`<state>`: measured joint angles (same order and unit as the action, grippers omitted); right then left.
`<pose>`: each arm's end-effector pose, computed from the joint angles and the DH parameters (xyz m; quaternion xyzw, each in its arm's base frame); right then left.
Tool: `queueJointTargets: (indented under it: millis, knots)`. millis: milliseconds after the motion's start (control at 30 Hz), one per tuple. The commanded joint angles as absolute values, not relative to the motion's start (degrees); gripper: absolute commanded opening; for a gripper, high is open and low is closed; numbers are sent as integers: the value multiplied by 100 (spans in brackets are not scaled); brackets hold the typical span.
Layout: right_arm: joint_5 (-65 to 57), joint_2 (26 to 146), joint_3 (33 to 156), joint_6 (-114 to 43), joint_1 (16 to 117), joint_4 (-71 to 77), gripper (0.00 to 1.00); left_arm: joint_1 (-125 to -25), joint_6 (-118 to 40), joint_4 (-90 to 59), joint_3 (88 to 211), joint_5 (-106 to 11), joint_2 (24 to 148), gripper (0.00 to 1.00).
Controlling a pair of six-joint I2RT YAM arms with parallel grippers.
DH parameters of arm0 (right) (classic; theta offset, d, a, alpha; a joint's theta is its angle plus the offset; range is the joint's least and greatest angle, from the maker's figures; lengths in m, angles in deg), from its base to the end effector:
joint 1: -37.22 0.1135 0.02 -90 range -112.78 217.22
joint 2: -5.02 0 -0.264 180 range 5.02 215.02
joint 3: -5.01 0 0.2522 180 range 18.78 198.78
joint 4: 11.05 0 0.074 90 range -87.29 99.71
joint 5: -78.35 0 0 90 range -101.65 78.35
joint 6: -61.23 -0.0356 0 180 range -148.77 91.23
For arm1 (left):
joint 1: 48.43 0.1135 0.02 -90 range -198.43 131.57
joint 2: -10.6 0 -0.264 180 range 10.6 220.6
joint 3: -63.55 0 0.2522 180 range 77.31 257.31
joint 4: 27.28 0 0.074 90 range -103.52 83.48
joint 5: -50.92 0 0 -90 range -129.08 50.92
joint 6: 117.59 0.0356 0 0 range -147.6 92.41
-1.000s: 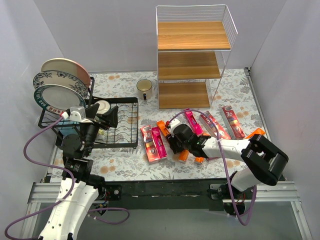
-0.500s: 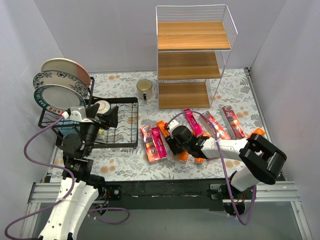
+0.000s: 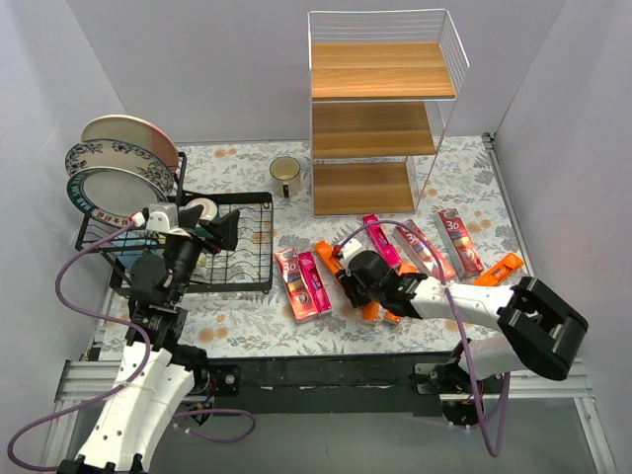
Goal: Place and organize the toothpastes onto the shelf
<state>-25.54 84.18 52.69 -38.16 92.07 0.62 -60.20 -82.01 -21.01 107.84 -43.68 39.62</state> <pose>0.1593 0.2115 0.1668 -0.3076 0.8587 0.1159 0.3932 0.1370 -0.0315 0.3251 -0.2076 0.6156 -0.4367 0.6223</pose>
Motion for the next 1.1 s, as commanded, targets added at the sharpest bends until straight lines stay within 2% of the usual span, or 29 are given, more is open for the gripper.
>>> queueJointTargets:
  millis: [0,300,500,700,1067]
  knots:
    - [-2992,7773,5594,-3809,9242,436,24,-6029,-8147,-2046,10816,-4453,4057,98]
    - [-3836,7525,6833,-3686,9154,1413,24,-6030,-8182,-1924,10922,-4550,4032,98]
    - [-3451,8051,7247,-4054,8487,1203,23,-6030,-8121,-1941,10825,-4269,3688,98]
    - [-3107,8842,7055,-4512,8135,-175,23,-6056,-8130,-1906,10825,-4287,3618,98]
    - [-3459,10459,7186,-4583,7844,-2734,24,-6082,-8174,-1932,10816,-4286,3706,98]
